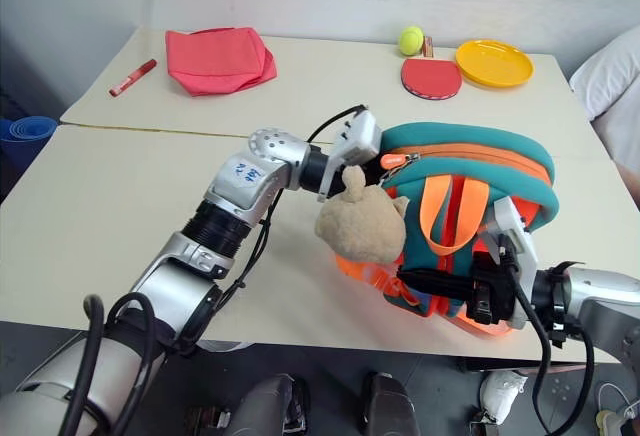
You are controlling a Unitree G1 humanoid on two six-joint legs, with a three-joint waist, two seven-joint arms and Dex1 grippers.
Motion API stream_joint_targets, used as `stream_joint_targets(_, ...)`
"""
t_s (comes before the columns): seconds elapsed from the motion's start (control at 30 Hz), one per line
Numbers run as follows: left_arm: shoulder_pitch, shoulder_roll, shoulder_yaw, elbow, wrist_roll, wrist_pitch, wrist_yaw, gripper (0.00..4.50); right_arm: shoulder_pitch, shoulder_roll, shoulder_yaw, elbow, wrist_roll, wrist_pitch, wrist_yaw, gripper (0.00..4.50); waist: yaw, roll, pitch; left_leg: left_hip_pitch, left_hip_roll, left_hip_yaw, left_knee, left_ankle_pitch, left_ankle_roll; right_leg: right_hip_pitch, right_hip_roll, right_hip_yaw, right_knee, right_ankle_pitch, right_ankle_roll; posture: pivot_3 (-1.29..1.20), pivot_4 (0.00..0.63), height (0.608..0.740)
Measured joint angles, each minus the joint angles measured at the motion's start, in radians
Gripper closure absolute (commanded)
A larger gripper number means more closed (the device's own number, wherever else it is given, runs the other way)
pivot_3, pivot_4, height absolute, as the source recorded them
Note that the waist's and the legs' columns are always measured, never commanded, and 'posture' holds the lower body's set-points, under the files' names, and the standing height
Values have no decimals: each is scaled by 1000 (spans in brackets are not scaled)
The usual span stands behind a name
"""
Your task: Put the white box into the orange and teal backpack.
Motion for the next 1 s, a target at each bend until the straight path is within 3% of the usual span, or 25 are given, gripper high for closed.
stream_joint_targets(0.23,30,199,175,63,-113,-151,-269,9,18,0,-12,2,-27,-22,-5,4500,-1,0,0,1,0,0,0,1,-1,0,1,-6,0,0,0,0,150,740)
stream_joint_targets(0.37,88,280,205,48,-137,-178,-276,9,14,11,-9,7,-48,-38,-8,4500,5,0,0,1,-2,-2,0,1,0,2,1,-5,2,0,0,0,150,740)
stream_joint_targets(0.6,239,227,203,-377,-250,-95,-229,9,-19,21,25,23,-62,-51,-13,4500,2,1,0,1,-2,-3,1,1,0,4,1,-3,2,1,1,0,150,740)
stream_joint_targets(0.87,346,118,127,-477,-159,-267,-83,9,-25,21,29,30,-64,-50,-8,4500,3,1,0,2,-2,-3,1,2,-1,4,1,-3,0,1,1,0,150,740)
stream_joint_targets(1.0,351,56,89,-402,-79,-406,-29,881,-36,49,31,45,-62,-54,-15,4500,5,1,0,2,-2,-3,1,3,0,5,1,-3,0,1,1,0,150,740)
